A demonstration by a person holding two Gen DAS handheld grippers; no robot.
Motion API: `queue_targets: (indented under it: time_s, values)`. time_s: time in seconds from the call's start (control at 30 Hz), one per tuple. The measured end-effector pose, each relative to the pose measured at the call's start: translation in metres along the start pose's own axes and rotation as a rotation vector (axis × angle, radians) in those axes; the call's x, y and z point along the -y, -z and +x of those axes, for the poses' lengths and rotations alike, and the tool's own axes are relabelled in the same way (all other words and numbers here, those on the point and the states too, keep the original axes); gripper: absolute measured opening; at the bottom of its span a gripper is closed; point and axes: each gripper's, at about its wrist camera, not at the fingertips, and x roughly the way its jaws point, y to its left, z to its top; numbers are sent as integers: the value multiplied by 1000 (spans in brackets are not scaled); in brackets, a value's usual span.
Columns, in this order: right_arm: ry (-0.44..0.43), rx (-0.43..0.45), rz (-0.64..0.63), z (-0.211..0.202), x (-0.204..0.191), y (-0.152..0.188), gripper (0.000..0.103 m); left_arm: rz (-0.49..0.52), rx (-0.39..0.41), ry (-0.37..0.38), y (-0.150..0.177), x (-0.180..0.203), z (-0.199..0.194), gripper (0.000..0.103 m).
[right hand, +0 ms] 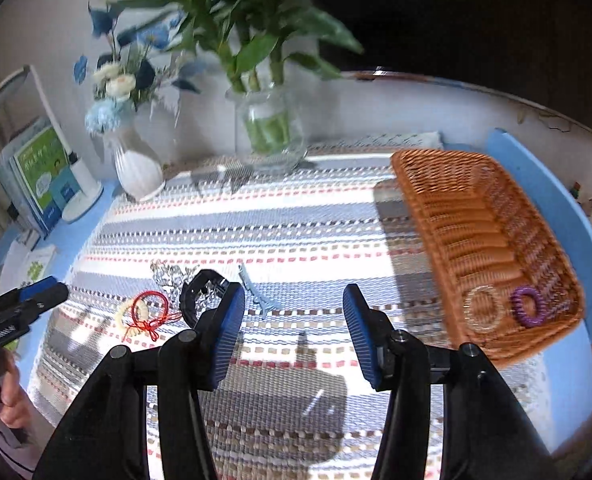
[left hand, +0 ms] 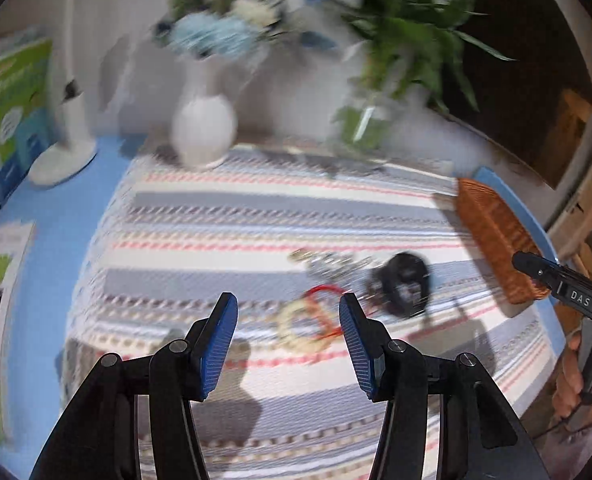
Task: Organize jewelry
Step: 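Return to the table and grasp the blue hair clip with the right tool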
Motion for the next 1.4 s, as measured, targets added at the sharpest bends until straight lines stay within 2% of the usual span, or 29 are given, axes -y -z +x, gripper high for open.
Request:
queue_targets:
  time_s: [0.13,0.23,0.33,0.4,0.53,0.7,0.93,1.1,1.23,1.4]
  values:
    - [5,-42,-11,26,-4,7,54,-64,-54,8,14,-29,16,54]
    - [-2,-75,-15,42,-2,10,54,-90,-85,29,20,-37,30,54]
    - [-5,-99,-31,53,-3,13,54,-79,-105,58,20,-30,45,52]
    - [6,-111,-44,61,-4,14,54,-64,-120,70,20,-23,53,47]
    - [11,-135,-69,72,-3,17,54,-34,-141,64,18,-10,68,43]
    - [10,-159,-111,82,0,19,54,-43,-159,69,18,-7,82,41]
    - [-16,-208,-196,100,-12,25,54,-17,-139,41,18,-1,86,41]
    - [-11,-198,-268,111,-25,22,54,0,-116,37,21,-1,85,41]
    - [7,-193,-336,124,-33,21,54,43,-112,-11,22,8,86,41]
    - [-25,-179,-316,134,-33,17,54,92,-110,-74,22,17,89,41]
